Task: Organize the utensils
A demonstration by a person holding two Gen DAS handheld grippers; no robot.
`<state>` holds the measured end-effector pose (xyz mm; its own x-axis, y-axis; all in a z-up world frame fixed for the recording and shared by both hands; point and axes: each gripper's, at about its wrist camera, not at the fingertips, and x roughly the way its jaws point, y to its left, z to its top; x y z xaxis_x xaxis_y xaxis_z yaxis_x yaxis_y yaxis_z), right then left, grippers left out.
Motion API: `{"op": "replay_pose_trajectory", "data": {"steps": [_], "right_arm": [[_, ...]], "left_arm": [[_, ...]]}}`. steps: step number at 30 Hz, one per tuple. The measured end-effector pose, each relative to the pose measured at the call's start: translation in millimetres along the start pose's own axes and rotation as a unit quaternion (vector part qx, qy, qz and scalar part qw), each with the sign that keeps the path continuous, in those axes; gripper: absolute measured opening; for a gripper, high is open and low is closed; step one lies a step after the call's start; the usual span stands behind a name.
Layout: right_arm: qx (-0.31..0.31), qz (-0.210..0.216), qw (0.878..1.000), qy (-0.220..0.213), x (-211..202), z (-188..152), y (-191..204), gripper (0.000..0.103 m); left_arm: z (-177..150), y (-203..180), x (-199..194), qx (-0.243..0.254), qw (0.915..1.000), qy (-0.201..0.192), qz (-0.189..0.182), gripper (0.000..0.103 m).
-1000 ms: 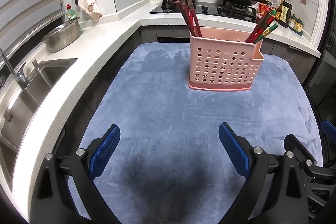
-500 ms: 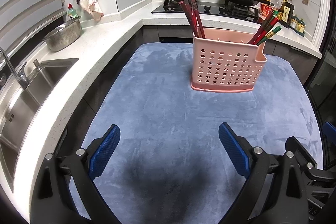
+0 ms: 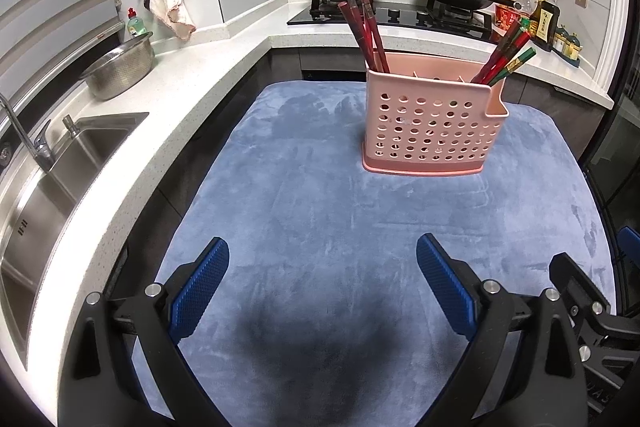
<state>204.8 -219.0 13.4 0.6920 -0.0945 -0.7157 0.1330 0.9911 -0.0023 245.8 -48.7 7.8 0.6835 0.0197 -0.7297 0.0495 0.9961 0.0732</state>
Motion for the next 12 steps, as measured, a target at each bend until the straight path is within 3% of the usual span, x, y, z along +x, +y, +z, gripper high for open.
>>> {"op": "replay_pose_trajectory", "data": {"steps": [12], "right_arm": [[0.002, 0.001, 1.000, 0.000, 0.7, 1.0, -2.3, 0.097]], "left_arm": [[-1.0, 1.0, 0.6, -0.003, 1.0000, 0.000, 0.000, 0.090]]}}
